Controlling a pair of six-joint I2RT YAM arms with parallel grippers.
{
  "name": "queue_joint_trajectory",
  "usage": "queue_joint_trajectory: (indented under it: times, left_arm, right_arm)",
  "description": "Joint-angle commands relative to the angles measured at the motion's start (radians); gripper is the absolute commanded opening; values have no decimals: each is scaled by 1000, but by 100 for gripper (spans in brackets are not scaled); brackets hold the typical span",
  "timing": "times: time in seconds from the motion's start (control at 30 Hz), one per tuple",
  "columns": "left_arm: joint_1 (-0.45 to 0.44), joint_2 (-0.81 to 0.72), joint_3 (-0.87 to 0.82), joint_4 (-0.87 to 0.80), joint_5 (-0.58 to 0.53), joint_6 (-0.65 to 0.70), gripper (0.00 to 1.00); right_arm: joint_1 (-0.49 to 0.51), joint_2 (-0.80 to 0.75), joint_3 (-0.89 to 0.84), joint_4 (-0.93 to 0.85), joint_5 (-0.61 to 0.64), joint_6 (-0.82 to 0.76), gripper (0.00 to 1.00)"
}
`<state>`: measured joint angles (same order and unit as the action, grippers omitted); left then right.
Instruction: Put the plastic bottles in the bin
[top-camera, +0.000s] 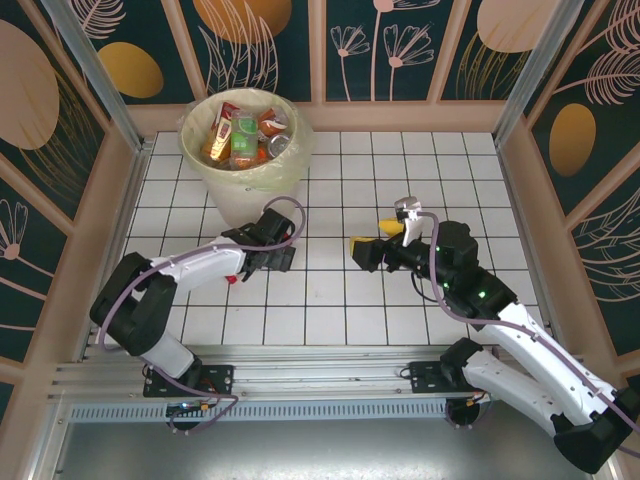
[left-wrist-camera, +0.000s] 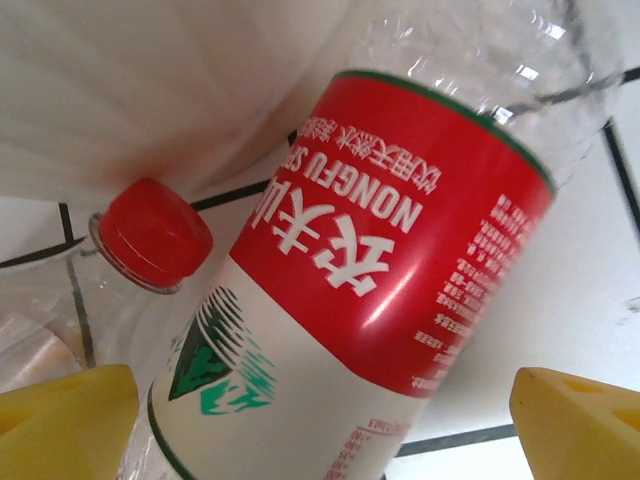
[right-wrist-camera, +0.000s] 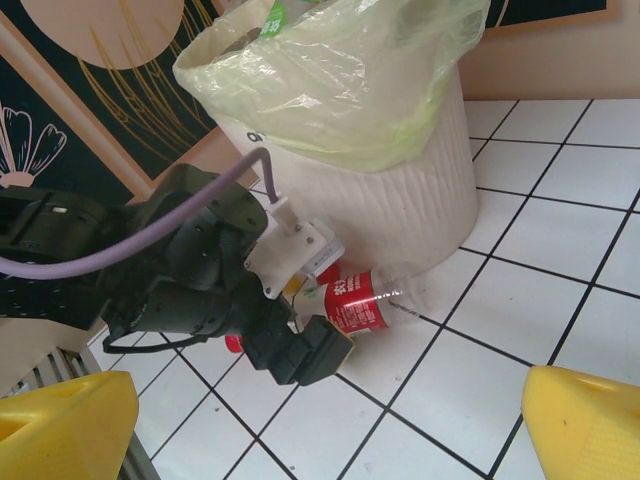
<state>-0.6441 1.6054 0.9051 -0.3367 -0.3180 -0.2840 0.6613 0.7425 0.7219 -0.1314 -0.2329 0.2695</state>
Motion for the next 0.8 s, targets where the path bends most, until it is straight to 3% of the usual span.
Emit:
queue_joint_trajectory:
  times: [0.0, 0.37, 0.77]
  left_arm:
    - [4, 28, 5, -30, -6, -22, 93]
    - [-15, 19, -29, 16, 160, -69, 74]
    - [-80, -49, -74, 164, 299, -122, 49]
  right_arm:
    - [9, -3, -9, 19, 14, 14, 99]
    - [10, -6, -9, -24, 38, 40, 99]
    - [10, 21, -64, 53, 113, 226, 95]
